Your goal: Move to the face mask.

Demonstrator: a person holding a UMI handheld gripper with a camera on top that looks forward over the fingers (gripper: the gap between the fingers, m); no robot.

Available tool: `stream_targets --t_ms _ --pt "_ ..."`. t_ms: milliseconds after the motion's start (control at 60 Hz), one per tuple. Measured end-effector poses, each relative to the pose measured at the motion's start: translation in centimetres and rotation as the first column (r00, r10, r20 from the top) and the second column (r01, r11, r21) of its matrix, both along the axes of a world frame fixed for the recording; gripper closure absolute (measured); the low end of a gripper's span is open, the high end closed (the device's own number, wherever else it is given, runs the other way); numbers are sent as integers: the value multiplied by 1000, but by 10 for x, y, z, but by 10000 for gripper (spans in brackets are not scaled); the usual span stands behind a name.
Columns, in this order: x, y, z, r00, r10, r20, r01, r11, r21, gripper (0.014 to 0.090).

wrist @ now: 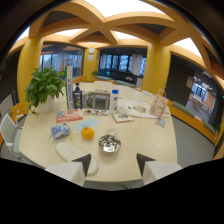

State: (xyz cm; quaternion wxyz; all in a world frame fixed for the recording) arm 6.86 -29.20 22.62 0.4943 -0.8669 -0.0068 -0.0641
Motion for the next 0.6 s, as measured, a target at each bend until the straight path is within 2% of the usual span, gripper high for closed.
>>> stream_targets --t_ms 133,300,600 --pt "-9 -20 0 1000 11 -9 -11 1000 -1 183" --pt "-61 -22 -6 999 42 -27 -43 999 -11 183" --pt "-135 36 -10 990 136 -38 -136 991 -8 184"
